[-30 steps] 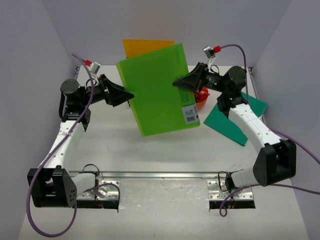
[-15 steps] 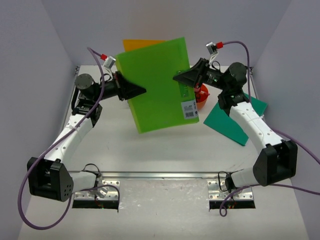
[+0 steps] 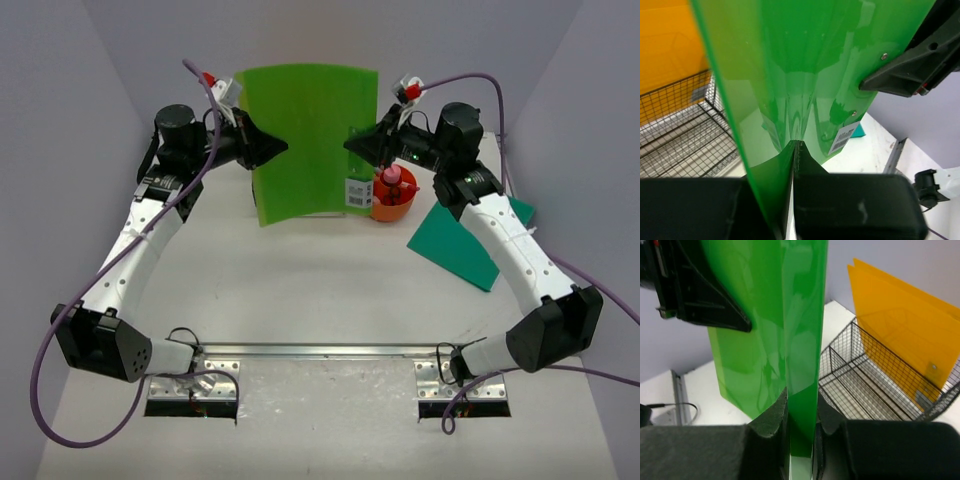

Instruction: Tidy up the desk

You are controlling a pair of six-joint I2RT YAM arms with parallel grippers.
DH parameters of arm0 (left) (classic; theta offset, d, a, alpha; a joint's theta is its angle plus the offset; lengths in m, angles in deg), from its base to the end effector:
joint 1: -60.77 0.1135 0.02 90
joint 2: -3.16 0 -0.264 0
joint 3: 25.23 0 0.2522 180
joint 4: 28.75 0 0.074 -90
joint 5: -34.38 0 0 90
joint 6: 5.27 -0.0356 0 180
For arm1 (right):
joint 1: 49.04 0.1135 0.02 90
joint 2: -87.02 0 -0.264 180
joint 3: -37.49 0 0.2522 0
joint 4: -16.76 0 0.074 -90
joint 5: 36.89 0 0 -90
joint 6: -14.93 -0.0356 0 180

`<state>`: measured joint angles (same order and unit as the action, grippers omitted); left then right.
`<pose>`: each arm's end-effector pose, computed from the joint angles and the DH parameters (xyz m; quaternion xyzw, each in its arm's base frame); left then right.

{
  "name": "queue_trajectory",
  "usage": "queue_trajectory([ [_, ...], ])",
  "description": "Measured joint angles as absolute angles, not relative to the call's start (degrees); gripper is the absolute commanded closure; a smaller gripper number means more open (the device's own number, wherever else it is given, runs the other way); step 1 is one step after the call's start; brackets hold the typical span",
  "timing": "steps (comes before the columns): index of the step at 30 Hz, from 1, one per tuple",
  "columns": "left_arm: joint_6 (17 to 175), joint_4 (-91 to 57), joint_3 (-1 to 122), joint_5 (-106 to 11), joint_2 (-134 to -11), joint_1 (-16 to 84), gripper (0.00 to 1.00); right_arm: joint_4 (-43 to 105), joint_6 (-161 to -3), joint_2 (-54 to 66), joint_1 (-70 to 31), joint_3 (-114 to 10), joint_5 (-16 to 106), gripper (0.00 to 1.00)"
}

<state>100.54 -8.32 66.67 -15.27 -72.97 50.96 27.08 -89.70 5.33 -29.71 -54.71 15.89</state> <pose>0.2919 -0.0739 0.4301 0.1973 0.7014 -0.3883 0.5641 0.3063 0.1303 0.4211 -0.2533 0.6592 0.4115 0.5762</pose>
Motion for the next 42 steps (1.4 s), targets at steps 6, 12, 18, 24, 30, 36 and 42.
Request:
queue_trajectory([
  [6,95.76,-5.74,70.84,-18.81,-76.36,50.71,1.0,28.9,-81.51,3.59,-28.17,-54.87,19.82,1.0],
  [12,91.91,-7.79,74.13,-23.98,-79.86,50.61,1.0,26.15,-77.96,-2.68,-25.9,-59.89,27.54,1.0],
  [18,87.77,-15.22,76.4,-28.25,-84.28,50.66,1.0,22.74,-76.68,-9.58,-24.55,-66.83,34.06,1.0],
  [24,83.25,-21.48,79.44,-30.0,-89.71,50.62,1.0,19.45,-74.97,-13.27,-24.2,-69.73,38.28,1.0],
  [30,80.2,-26.03,80.17,-30.82,-93.49,50.62,1.0,16.46,-74.14,-16.07,-24.2,-70.29,39.83,1.0],
  [36,79.11,-29.13,80.44,-31.32,-96.81,50.62,1.0,14.52,-73.36,-19.1,-24.32,-70.99,40.75,1.0],
  [42,78.88,-30.46,81.16,-31.66,-99.56,50.62,1.0,13.37,-72.83,-21.12,-24.6,-71.17,41.15,1.0],
])
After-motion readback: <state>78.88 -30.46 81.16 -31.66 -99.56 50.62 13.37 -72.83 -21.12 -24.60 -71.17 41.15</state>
